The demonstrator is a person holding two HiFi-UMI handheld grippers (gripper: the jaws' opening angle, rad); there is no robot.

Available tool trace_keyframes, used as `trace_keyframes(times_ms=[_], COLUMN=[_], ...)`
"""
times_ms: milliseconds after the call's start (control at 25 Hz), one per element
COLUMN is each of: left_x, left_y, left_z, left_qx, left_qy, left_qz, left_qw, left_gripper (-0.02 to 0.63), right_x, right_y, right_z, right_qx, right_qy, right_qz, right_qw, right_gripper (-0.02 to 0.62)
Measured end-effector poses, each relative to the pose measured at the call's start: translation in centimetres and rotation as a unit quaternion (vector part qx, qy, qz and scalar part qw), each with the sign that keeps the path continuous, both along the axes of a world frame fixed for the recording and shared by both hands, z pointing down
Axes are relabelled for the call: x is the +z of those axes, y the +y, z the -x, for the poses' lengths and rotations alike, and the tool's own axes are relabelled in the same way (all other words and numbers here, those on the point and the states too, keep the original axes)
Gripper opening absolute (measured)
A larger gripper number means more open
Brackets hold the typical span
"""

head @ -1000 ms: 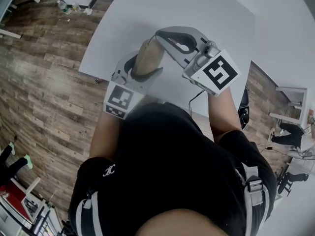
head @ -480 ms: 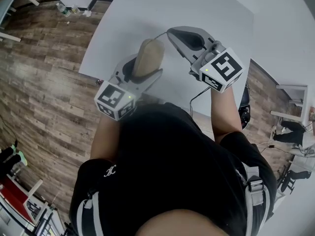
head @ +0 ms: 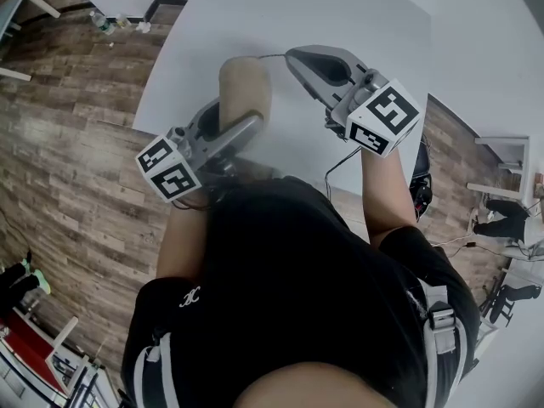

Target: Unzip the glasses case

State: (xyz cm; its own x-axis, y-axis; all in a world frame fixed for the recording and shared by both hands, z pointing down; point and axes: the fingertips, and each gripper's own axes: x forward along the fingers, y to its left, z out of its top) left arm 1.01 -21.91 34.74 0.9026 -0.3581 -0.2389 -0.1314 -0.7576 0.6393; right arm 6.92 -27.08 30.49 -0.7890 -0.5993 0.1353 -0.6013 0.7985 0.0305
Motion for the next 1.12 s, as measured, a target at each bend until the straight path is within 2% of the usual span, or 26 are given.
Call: trace_keyframes(times_ms=[240,360,600,840,1120], left_x=[-0.6,-0.7,-0.1,0.0,1.7], left_y=[0.3,-0.1,-2.9,-3.3,-5.4], left_z=[1.5,2.3,3.4,4.1,4.6], left_qx=[0.012,-0.001,-0.032,-0.062,-0.089], left_qy=[0.071,0.097,0.091,0.083,0.087], left_qz=[0.046,0.064,0.076,0.084,0.129], left_qw=[0.9963,0.9932,0.9925,0.991,0.9838], left_gripper=[0.308,0.308,0.308,0.308,0.31], right_x=[0.3,1.1,3.2,4.8,7.5], right_y=[1.5,2.3,1.9,4.1,5.5], right_z=[1.3,1.3,2.3,3.5,5.1], right_qx=[-0.002,-0.003,-0.022,-0.049,-0.077], right_qy=[0.007,0.01,0.002,0.028,0.057], right_qz=[0.006,0.015,0.046,0.054,0.074], right_qw=[1.0,1.0,0.999,0.997,0.993], right_gripper=[0.017,0.017,0.015,0.015,0.015])
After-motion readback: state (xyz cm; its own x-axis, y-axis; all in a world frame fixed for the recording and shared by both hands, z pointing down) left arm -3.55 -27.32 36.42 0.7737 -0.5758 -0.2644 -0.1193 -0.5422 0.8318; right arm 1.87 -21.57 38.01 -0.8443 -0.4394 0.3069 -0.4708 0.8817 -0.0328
